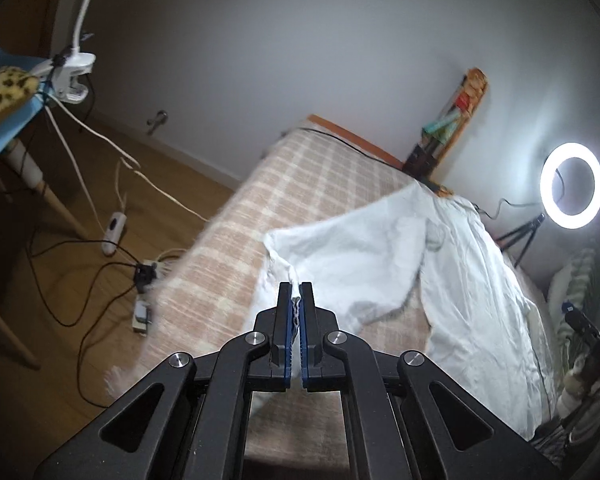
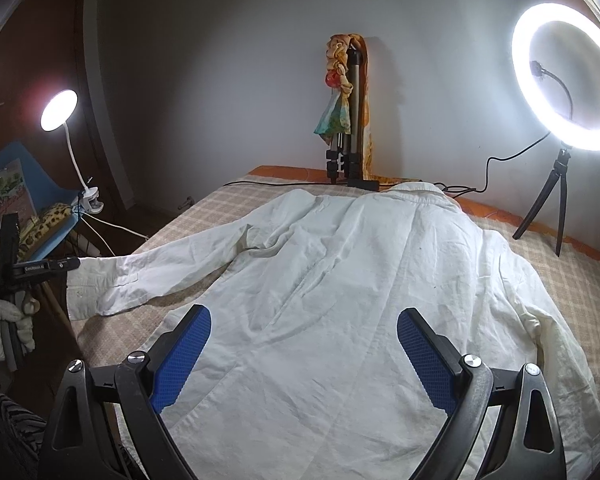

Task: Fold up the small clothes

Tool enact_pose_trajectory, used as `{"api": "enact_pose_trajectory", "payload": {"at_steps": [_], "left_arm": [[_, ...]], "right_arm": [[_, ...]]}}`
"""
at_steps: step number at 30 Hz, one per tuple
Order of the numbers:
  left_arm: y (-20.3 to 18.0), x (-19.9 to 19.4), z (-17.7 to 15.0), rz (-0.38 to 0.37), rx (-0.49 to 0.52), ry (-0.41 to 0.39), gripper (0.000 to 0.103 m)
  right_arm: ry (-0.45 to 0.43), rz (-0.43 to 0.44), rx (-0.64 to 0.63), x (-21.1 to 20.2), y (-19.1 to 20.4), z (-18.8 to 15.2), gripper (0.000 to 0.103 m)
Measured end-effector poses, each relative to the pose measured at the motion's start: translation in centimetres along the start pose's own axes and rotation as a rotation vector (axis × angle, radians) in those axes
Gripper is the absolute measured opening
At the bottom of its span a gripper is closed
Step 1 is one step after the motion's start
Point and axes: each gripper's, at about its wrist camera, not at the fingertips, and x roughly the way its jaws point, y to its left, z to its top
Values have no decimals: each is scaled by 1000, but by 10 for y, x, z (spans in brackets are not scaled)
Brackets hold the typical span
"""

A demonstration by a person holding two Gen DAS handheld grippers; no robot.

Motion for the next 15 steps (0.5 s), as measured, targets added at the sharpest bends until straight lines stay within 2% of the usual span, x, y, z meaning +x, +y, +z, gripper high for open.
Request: {"api": "enact_pose_trajectory", "payload": {"at_steps": [3, 9, 11, 15], "left_arm": [[-37, -7, -6, -66, 73, -12, 1], [-127, -29, -37, -273, 258, -28, 1], [-148, -27, -50, -304, 341, 0, 1], [-164, -16, -72, -381, 352, 95, 1]], "right_arm": [[20, -3, -4, 5, 0, 2, 96], [81, 51, 27, 36, -14, 32, 96], [107, 73, 58, 55, -24, 49, 96], [173, 137, 116, 99, -35, 77, 95]]}}
